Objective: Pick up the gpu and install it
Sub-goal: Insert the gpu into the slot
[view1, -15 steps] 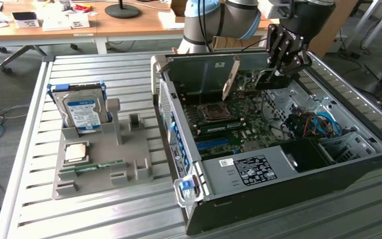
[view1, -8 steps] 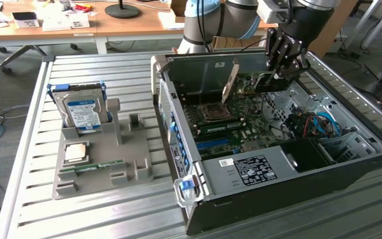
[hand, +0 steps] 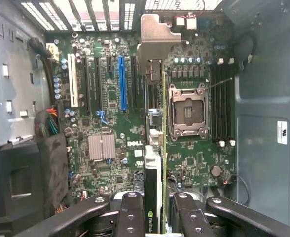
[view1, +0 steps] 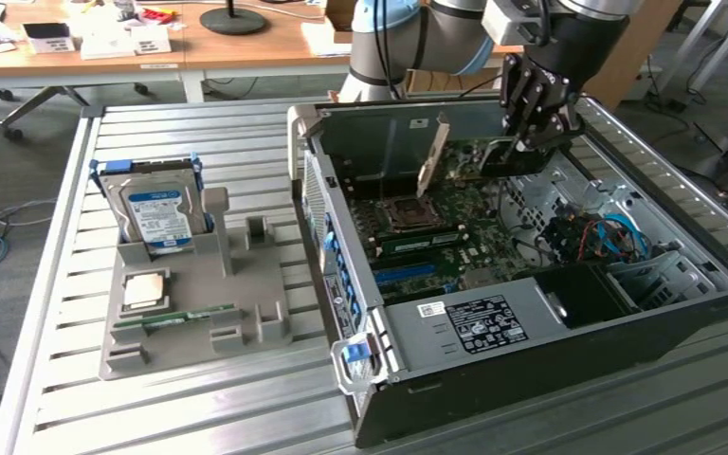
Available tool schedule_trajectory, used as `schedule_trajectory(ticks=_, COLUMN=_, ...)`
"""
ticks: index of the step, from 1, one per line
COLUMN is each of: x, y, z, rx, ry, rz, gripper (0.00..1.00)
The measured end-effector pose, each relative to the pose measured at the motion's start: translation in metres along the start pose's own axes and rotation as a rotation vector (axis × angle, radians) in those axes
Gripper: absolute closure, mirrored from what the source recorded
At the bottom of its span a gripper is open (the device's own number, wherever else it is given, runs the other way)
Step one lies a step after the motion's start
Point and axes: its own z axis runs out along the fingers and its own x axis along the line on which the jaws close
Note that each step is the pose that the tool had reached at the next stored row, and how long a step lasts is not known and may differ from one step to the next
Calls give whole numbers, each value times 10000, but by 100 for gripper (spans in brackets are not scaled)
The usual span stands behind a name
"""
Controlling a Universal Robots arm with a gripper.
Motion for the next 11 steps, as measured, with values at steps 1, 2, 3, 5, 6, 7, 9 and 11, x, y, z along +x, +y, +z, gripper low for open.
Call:
schedule_trajectory(ticks=1, x=1, y=14, z=1, rx=0, ry=0, rz=0, gripper=73)
schedule_trajectory(ticks=2, x=2, y=29, z=1, rx=0, ry=0, rz=-1, gripper=73)
schedule_trajectory(ticks=3, x=3, y=44, z=2, rx=0, ry=-1, rz=0, gripper=73)
schedule_trajectory(ticks=5, x=5, y=73, z=2, rx=0, ry=-1, rz=0, gripper=73)
schedule_trajectory(ticks=6, x=6, y=86, z=2, rx=0, ry=-1, rz=-1, gripper=73)
schedule_trajectory(ticks=7, x=7, y=97, z=3, rx=0, ry=-1, rz=-1, gripper=73)
schedule_trajectory(ticks=9, x=9, y=104, z=16, rx=1, ry=-5, rz=-1, gripper=73)
schedule_trajectory(ticks=11, x=12, y=105, z=39, rx=0, ry=-2, rz=-3, gripper=73)
